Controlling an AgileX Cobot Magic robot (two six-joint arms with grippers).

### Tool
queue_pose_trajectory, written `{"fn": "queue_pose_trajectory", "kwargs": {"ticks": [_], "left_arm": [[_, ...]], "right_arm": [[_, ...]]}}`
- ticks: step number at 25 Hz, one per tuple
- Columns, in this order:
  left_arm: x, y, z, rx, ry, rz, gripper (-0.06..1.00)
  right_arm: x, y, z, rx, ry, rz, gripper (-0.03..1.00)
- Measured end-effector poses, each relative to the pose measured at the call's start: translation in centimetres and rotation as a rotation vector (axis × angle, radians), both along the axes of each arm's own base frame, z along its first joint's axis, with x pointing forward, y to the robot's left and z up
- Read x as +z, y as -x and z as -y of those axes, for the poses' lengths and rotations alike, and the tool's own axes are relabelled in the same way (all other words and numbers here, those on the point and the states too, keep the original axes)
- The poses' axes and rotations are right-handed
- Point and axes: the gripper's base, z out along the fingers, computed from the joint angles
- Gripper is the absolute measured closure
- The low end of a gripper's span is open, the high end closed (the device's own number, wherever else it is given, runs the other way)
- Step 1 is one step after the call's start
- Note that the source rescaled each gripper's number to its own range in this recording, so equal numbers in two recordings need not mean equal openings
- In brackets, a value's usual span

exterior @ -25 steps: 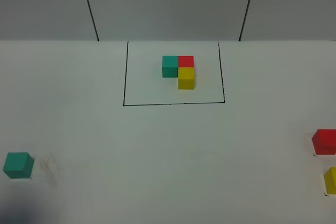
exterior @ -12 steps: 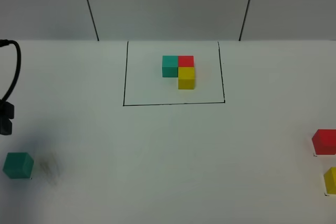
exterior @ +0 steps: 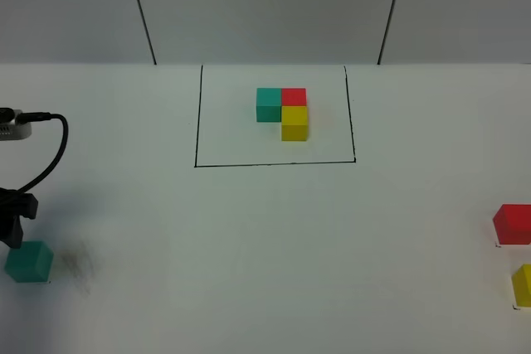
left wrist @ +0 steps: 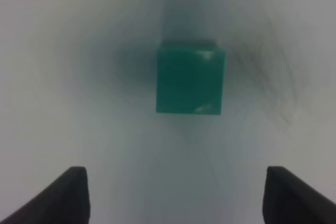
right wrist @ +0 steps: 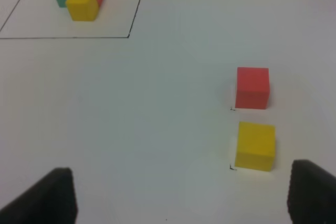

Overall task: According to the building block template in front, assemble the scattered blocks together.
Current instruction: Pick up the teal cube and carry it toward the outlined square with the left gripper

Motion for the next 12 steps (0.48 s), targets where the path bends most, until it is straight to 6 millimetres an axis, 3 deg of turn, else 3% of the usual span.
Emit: {"fn": "queue_pose_trajectory", "kwargs": {"ticks": [8,12], "left_arm": [[-0.4,-0.8,0.0,-0.004,0.001,0.053,0.45],[-1.9,-1.0,0.0,-0.004,0.003,0.034,0.45]], "right_arm": [[0.0,0.0,0.0,0.000,0.000,0.000,0.32],[0.0,0.0,0.0,0.000,0.000,0.000,0.32]]}}
